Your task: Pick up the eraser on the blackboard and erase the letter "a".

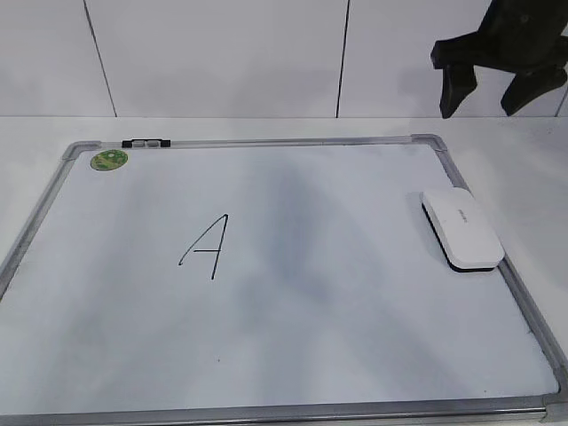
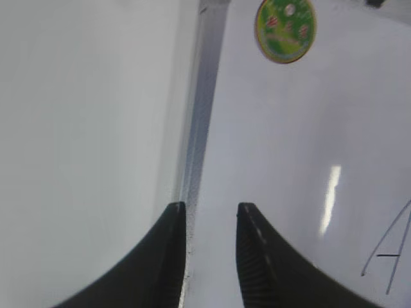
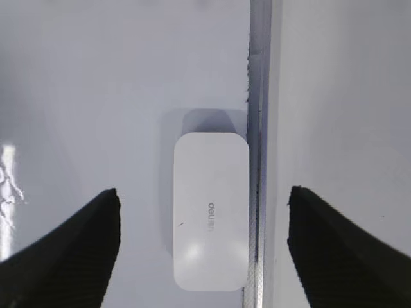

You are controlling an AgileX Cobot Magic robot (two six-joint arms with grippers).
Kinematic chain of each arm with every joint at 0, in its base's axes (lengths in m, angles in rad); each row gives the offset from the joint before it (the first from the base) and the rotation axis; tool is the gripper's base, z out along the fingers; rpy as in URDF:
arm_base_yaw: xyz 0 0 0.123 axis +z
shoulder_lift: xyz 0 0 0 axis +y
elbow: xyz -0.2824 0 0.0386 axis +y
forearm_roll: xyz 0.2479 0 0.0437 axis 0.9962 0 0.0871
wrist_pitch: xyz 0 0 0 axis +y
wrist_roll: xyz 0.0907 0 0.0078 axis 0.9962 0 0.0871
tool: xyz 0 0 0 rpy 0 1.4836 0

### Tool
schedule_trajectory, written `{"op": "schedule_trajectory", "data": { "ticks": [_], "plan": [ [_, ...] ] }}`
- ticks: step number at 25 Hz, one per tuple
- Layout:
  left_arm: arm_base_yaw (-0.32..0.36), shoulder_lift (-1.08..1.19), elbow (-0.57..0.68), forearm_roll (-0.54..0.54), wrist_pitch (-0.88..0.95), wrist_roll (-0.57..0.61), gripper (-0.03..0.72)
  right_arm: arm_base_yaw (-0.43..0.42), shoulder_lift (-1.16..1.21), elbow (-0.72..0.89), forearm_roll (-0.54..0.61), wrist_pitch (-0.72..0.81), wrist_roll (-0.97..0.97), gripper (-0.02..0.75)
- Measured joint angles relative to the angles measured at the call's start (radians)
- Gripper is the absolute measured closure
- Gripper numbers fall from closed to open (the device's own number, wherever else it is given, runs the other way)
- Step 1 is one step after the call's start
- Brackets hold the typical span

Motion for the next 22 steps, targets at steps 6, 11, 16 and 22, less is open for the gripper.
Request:
{"op": "schedule_trajectory", "data": {
  "ticks": [6, 11, 16, 22],
  "plan": [
    [-0.008, -0.139, -0.015, -0.056, 0.014, -0.002, 0.494, 0.0, -0.103, 0.0, 0.0, 0.01, 0.0, 0.143],
    [-0.008, -0.271, -0.015, -0.143, 0.019, -0.002, 0.494, 0.0, -0.211, 0.0, 0.0, 0.016, 0.0, 0.158],
    [-0.008, -0.396, -0.015, -0.256, 0.028, 0.053, 0.494, 0.0, -0.343, 0.0, 0.002, 0.02, 0.002, 0.158],
    [-0.04, -0.534, -0.015, -0.295, 0.036, 0.108, 0.496, 0.0, -0.504, 0.007, 0.002, 0.026, 0.002, 0.158]
  ]
}}
